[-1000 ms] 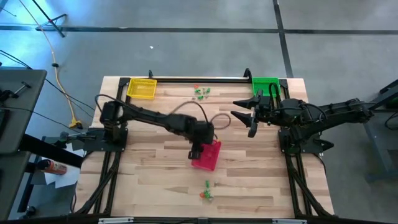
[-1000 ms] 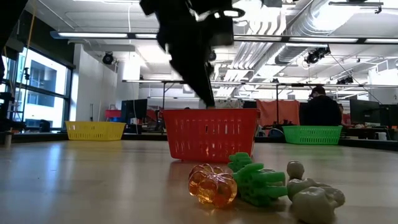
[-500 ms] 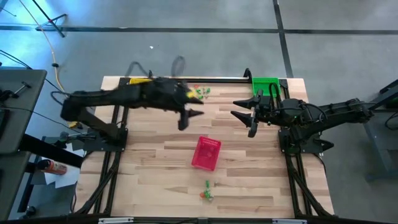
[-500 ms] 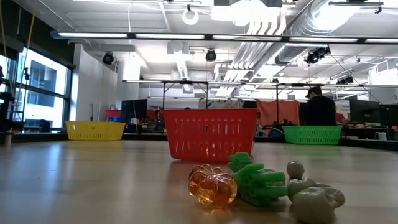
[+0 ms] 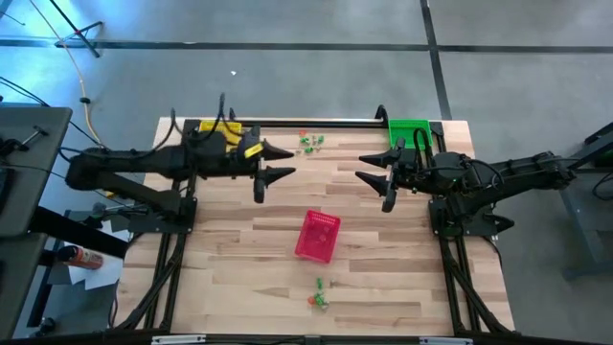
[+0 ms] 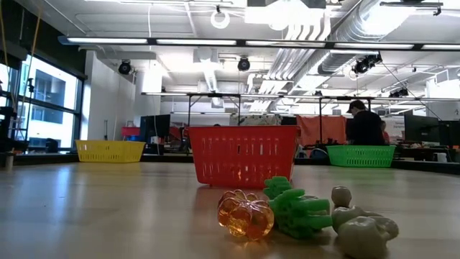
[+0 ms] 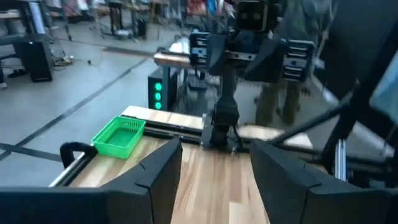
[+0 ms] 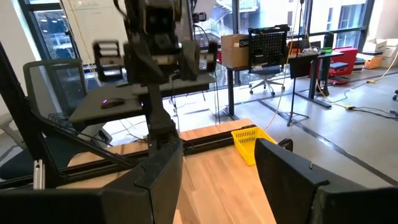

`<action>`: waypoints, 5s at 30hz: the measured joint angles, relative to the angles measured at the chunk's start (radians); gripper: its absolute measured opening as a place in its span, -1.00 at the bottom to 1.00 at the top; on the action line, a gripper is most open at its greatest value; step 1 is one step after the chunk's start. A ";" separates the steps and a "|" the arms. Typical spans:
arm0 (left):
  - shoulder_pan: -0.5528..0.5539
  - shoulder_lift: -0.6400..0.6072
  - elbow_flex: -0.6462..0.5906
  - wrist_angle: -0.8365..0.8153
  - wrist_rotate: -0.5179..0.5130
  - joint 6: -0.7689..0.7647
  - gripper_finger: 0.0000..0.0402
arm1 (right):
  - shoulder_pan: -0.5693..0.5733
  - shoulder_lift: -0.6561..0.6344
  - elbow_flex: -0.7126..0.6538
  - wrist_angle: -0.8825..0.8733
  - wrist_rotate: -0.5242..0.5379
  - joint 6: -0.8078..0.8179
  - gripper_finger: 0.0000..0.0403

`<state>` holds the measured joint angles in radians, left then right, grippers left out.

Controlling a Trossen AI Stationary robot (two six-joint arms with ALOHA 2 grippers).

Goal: Sort Halloween decoration
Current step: Put the orange pumpkin toy into the red bin

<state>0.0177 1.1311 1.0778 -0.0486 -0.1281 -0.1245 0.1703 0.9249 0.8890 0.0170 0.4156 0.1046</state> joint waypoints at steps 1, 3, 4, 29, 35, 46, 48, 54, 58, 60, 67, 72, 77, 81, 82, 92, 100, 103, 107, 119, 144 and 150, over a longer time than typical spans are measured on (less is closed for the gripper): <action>0.000 -0.019 -0.053 0.064 -0.008 -0.020 -0.10 | 0.000 0.000 0.000 0.000 0.000 0.000 -0.02; -0.001 -0.058 -0.147 0.150 -0.017 -0.066 -0.10 | 0.000 0.000 0.000 0.001 0.000 0.000 -0.02; 0.001 -0.073 -0.186 0.190 -0.017 -0.090 -0.10 | 0.000 0.000 0.000 0.001 0.000 0.000 -0.02; 0.002 -0.209 -0.296 0.224 -0.042 -0.107 -0.10 | 0.000 0.091 0.001 0.165 -0.051 0.210 -0.02; 0.002 -0.209 -0.296 0.218 -0.040 -0.070 -0.10 | 0.020 0.239 0.016 0.232 -0.226 0.366 -0.02; 0.002 -0.209 -0.296 0.218 -0.040 -0.029 -0.10 | 0.139 0.617 0.471 -0.336 -0.348 0.145 -0.02; 0.002 -0.209 -0.296 0.216 -0.040 -0.031 -0.10 | 0.148 0.680 0.547 -0.412 -0.401 0.114 -0.02; 0.003 -0.209 -0.296 0.203 -0.040 -0.029 -0.10 | 0.167 0.877 0.723 -0.531 -0.540 0.002 -0.02; 0.003 -0.209 -0.296 0.203 -0.040 -0.029 -0.10 | 0.188 1.000 0.805 -0.575 -0.622 -0.068 -0.02; 0.003 -0.209 -0.296 0.203 -0.040 -0.029 -0.10 | 0.205 1.057 0.833 -0.607 -0.658 -0.110 -0.02; 0.000 -0.209 -0.296 0.202 -0.039 -0.030 -0.10 | 0.274 1.196 0.843 -0.644 -0.647 -0.197 -0.02; 0.000 -0.208 -0.296 0.201 -0.039 -0.029 -0.10 | 0.306 1.273 0.843 -0.576 -0.631 -0.200 -0.02; 0.000 -0.208 -0.296 0.201 -0.039 -0.029 -0.10 | 0.327 1.320 0.841 -0.582 -0.534 -0.203 -0.02; 0.000 -0.208 -0.296 0.201 -0.039 -0.029 -0.10 | 0.328 1.323 0.842 -0.586 -0.494 -0.193 -0.02; 0.000 -0.208 -0.296 0.201 -0.039 -0.029 -0.10 | 0.328 1.323 0.841 -0.587 -0.493 -0.192 -0.02; 0.000 -0.208 -0.296 0.197 -0.039 -0.029 -0.10 | 0.328 1.341 0.822 -0.572 -0.493 -0.200 -0.02; 0.001 -0.208 -0.296 0.187 -0.039 -0.029 -0.10 | 0.328 1.342 0.814 -0.570 -0.423 -0.210 -0.02; 0.001 -0.208 -0.296 0.178 -0.039 -0.029 -0.10 | 0.328 1.343 0.814 -0.568 -0.424 -0.217 -0.02; 0.001 -0.208 -0.296 0.172 -0.039 -0.029 -0.10 | 0.334 1.353 0.816 -0.548 -0.423 -0.214 -0.02; 0.002 -0.208 -0.296 0.166 -0.039 -0.029 -0.10 | 0.340 1.364 0.818 -0.541 -0.413 -0.193 -0.05; 0.002 -0.208 -0.296 0.165 -0.040 -0.029 -0.10 | 0.340 1.338 0.811 -0.557 -0.398 -0.291 -0.57; 0.002 -0.208 -0.296 0.165 -0.040 -0.030 -0.10 | 0.314 1.264 0.811 -0.623 -0.347 -0.342 -0.58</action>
<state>0.0193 0.9226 0.7822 0.1165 -0.1677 -0.1543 0.4845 2.1890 1.7004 -0.6062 0.0682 -0.2371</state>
